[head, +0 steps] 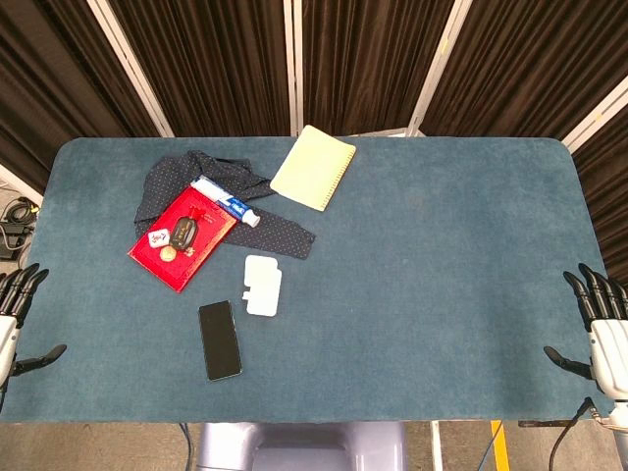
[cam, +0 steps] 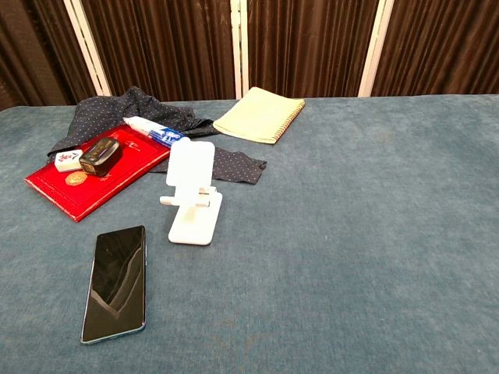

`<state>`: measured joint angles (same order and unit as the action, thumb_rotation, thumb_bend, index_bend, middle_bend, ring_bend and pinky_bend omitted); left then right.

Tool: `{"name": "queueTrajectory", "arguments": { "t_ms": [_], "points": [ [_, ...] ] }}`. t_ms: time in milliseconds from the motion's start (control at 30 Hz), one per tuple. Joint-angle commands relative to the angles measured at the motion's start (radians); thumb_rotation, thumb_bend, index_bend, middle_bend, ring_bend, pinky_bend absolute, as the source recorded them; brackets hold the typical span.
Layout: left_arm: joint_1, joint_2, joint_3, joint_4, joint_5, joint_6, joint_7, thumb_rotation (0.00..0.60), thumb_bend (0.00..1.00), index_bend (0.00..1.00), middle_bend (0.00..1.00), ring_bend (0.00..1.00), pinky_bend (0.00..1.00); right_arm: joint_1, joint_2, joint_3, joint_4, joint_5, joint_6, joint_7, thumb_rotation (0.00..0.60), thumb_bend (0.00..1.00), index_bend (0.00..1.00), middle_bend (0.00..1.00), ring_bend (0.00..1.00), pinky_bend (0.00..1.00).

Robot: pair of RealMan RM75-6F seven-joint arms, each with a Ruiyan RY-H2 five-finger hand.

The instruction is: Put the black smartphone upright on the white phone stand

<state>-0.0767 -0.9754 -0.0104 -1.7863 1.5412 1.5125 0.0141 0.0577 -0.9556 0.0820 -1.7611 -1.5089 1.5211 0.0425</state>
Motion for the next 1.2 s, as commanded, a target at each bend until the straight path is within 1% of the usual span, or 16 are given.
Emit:
{"name": "queueTrajectory", "arguments": {
  "t_ms": [33, 300, 400, 467, 500, 633, 767, 900, 1000, 1067, 1133, 1200],
  "points": [
    [0.001, -0.001, 0.001, -0.001, 0.002, 0.0, 0.005, 0.6, 0.0, 0.0, 0.0, 0.0, 0.0, -0.001, 0.003, 0.001, 0.001, 0.002, 0.001, 0.011, 0.6, 0.0, 0.0, 0.0, 0.0, 0.0],
    [0.003, -0.021, -0.001, 0.001, 0.015, 0.011, 0.043, 0.6, 0.0, 0.0, 0.0, 0.0, 0.0, 0.001, 0.011, 0.0, 0.001, 0.004, -0.011, 0.033, 0.6, 0.0, 0.0, 0.0, 0.0, 0.0],
    [-0.03, -0.036, 0.009, 0.015, 0.059, -0.034, 0.083, 0.6, 0.0, 0.0, 0.0, 0.0, 0.0, 0.005, 0.015, -0.002, -0.002, 0.009, -0.023, 0.035, 0.6, 0.0, 0.0, 0.0, 0.0, 0.0],
    [-0.077, -0.044, 0.014, 0.039, 0.12, -0.086, 0.106, 0.6, 0.0, 0.0, 0.0, 0.0, 0.0, 0.008, 0.015, -0.001, -0.003, 0.013, -0.031, 0.03, 0.6, 0.0, 0.0, 0.0, 0.0, 0.0],
    [-0.119, -0.051, 0.021, 0.06, 0.181, -0.126, 0.093, 0.6, 0.0, 0.0, 0.0, 0.0, 0.0, 0.009, 0.014, 0.0, -0.003, 0.015, -0.032, 0.024, 0.6, 0.0, 0.0, 0.0, 0.0, 0.0],
    [-0.242, -0.092, 0.043, 0.164, 0.35, -0.229, 0.055, 0.6, 0.0, 0.0, 0.0, 0.0, 0.0, 0.012, 0.011, 0.001, -0.002, 0.029, -0.042, -0.004, 0.6, 0.0, 0.0, 0.0, 0.0, 0.0],
    [-0.343, -0.144, 0.057, 0.242, 0.428, -0.337, 0.042, 0.6, 0.0, 0.0, 0.0, 0.0, 0.02, 0.019, 0.003, 0.01, 0.003, 0.061, -0.058, -0.023, 0.6, 0.0, 0.0, 0.0, 0.0, 0.0],
    [-0.44, -0.187, 0.08, 0.299, 0.487, -0.447, 0.025, 0.6, 0.0, 0.0, 0.0, 0.01, 0.08, 0.032, -0.014, 0.016, 0.017, 0.105, -0.093, -0.056, 0.6, 0.0, 0.0, 0.0, 0.0, 0.0],
    [-0.488, -0.215, 0.098, 0.349, 0.521, -0.483, 0.008, 0.6, 0.0, 0.0, 0.0, 0.01, 0.08, 0.037, -0.023, 0.02, 0.023, 0.13, -0.108, -0.076, 0.6, 0.0, 0.0, 0.0, 0.0, 0.0],
    [-0.517, -0.237, 0.116, 0.387, 0.547, -0.488, -0.024, 0.6, 0.0, 0.0, 0.0, 0.01, 0.09, 0.039, -0.026, 0.024, 0.026, 0.144, -0.111, -0.084, 0.6, 0.0, 0.0, 0.0, 0.0, 0.0],
    [-0.547, -0.261, 0.133, 0.432, 0.583, -0.476, -0.052, 0.6, 0.0, 0.0, 0.0, 0.02, 0.1, 0.039, -0.028, 0.028, 0.029, 0.156, -0.113, -0.089, 0.6, 0.0, 0.0, 0.0, 0.0, 0.0],
    [-0.577, -0.294, 0.146, 0.494, 0.636, -0.438, -0.065, 0.6, 0.0, 0.01, 0.0, 0.02, 0.11, 0.039, -0.029, 0.03, 0.033, 0.17, -0.117, -0.09, 0.6, 0.0, 0.0, 0.0, 0.0, 0.0]
  ]
}}
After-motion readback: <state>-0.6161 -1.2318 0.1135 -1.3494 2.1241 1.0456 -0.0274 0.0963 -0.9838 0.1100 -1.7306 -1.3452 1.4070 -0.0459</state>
